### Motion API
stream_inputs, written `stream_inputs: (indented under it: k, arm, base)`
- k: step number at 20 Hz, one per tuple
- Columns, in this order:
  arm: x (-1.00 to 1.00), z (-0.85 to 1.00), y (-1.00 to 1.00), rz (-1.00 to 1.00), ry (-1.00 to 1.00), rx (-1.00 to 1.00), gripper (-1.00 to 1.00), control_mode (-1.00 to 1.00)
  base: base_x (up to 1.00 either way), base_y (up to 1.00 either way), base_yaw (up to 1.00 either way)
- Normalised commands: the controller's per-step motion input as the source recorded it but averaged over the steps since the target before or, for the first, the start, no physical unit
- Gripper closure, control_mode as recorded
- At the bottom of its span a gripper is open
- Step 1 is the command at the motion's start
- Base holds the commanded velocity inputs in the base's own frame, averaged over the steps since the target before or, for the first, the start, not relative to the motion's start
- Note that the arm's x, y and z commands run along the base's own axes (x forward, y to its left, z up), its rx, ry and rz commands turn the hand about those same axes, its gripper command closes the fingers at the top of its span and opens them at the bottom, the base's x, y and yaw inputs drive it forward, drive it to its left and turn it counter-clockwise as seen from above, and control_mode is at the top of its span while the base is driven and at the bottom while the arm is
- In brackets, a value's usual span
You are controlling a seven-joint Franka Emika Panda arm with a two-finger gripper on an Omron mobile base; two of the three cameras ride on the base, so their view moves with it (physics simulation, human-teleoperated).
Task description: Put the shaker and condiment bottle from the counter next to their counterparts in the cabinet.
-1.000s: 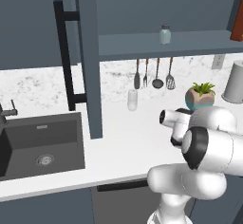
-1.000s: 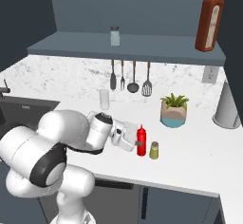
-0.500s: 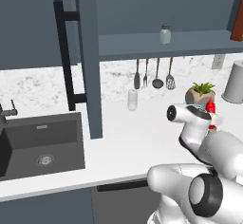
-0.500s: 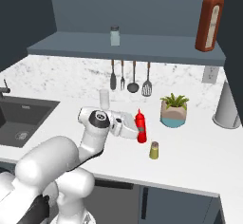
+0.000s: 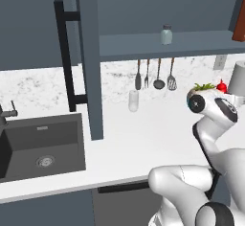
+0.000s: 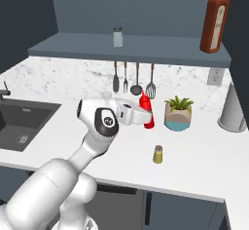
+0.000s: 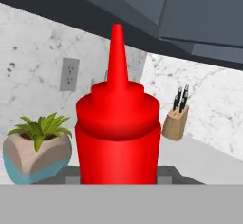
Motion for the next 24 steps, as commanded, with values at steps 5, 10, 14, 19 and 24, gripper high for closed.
stream_inputs:
  k: [5,10,14,19,24]
  arm:
    - [-0.10,1.00,0.00,0.17,0.02,0.01,1.00,-1.00]
    - [-0.04,1.00,0.00,0.17,0.16,0.02,1.00,-1.00]
    - [0.00,0.95,0.00,0.17,0.18,0.00,1.00,-1.00]
    - [-0.03,0.53,0.01,0.14,0.13,-0.01,1.00,-1.00]
    - [0.00,0.20,0.04,0.00,-0.03,0.01,1.00,-1.00]
  base:
    - [0.00,0.00,0.00]
    - [0.00,0.00,0.00]
    - [0.00,0.00,0.00]
    - [0.00,0.00,0.00]
    - [0.00,0.00,0.00]
